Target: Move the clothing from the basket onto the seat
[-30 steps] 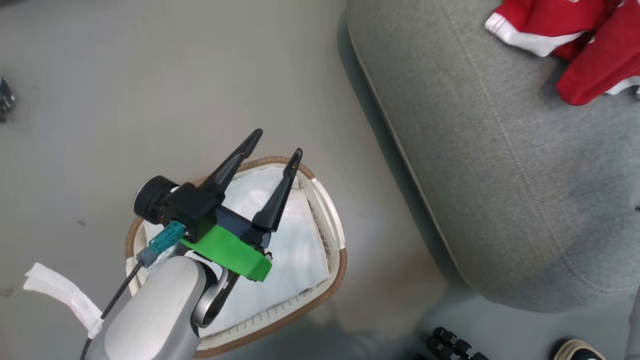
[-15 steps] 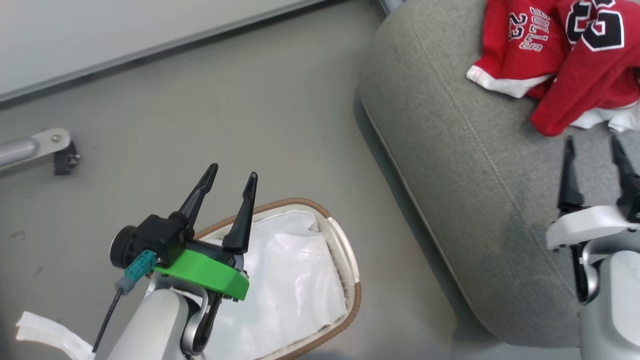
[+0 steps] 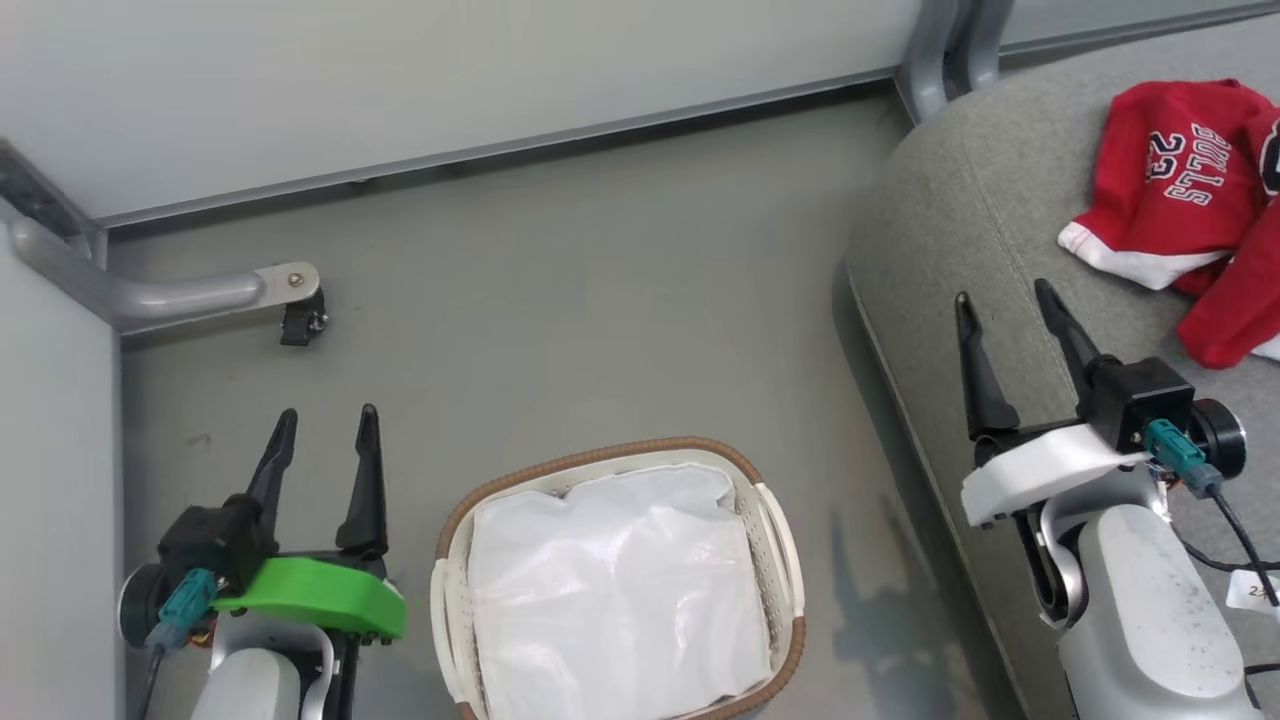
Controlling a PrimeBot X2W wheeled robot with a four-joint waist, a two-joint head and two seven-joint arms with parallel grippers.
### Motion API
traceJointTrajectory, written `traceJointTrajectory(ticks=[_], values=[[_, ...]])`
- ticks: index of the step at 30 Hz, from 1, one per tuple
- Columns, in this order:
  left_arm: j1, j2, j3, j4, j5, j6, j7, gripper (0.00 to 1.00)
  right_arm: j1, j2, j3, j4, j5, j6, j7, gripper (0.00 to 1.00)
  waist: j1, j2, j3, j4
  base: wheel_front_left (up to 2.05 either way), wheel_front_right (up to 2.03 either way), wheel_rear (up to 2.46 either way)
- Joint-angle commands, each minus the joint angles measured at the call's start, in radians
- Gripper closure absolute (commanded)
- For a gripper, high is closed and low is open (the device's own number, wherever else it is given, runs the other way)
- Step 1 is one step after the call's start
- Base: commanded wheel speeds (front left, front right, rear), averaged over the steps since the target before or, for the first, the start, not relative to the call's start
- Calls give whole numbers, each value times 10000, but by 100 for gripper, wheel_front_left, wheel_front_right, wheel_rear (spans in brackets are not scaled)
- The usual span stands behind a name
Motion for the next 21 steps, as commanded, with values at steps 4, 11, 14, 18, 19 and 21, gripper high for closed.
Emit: traceJointTrajectory(ticks=[4,11,14,18,19,21], values=[[428,-161,685,200,305,-27,-7,0,255,-53,440,239,233,-14,-24,0,0,0,-707,704,0,0,0],[933,-384,1235,434,434,-27,-7,0,821,-53,869,415,541,-14,-24,0,0,0,-1162,867,0,0,0],[1215,-460,1351,426,414,-27,-7,0,1155,-51,939,478,625,-14,-24,0,0,0,-1389,901,0,0,0],[1509,-517,1498,363,428,-27,-7,0,1536,-52,996,459,704,-14,-25,0,0,0,-1603,916,0,0,0],[1586,-528,1518,358,424,-27,-7,0,1638,-52,1010,481,726,-14,-24,0,0,0,-1662,920,0,0,0],[1719,-556,1445,338,265,-27,-7,0,1768,-51,1028,491,727,-14,-24,0,0,0,-1734,926,0,0,0]])
